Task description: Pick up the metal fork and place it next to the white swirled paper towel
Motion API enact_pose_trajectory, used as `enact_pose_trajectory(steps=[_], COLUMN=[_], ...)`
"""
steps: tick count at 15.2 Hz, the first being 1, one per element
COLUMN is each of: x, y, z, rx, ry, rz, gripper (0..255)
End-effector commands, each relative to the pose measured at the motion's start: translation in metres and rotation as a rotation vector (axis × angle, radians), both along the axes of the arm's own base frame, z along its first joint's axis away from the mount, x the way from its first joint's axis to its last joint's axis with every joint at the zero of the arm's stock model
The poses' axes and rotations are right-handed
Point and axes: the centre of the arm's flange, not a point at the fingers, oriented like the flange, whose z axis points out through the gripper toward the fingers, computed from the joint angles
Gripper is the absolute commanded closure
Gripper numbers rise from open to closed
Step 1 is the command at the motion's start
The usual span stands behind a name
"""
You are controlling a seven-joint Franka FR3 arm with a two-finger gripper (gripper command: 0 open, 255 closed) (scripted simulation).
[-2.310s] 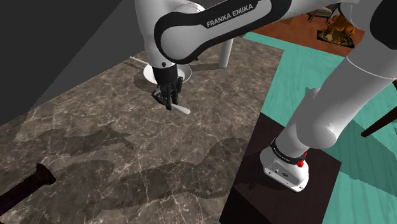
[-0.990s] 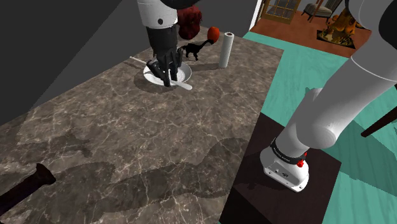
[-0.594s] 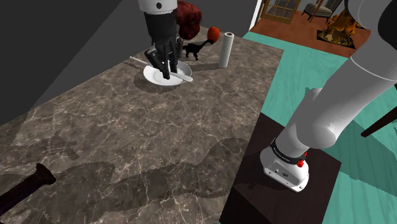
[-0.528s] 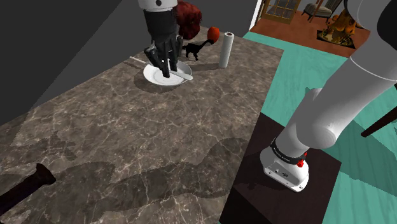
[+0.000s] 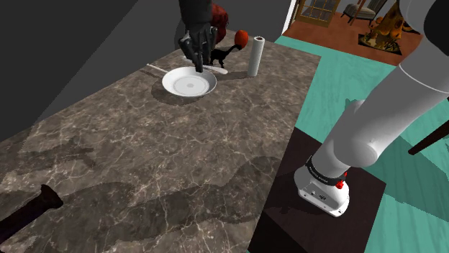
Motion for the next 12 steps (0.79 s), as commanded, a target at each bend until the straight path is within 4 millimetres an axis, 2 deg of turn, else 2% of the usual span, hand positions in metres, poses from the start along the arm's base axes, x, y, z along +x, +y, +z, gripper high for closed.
enact_pose_trajectory(steps=[1, 12], x=[0.011, 0.064], y=[-0.027, -0.162], z=[0.001, 0.001], rx=[0.000, 0.000], ry=[0.000, 0.000], rz=[0.001, 0.001], gripper=[255, 255])
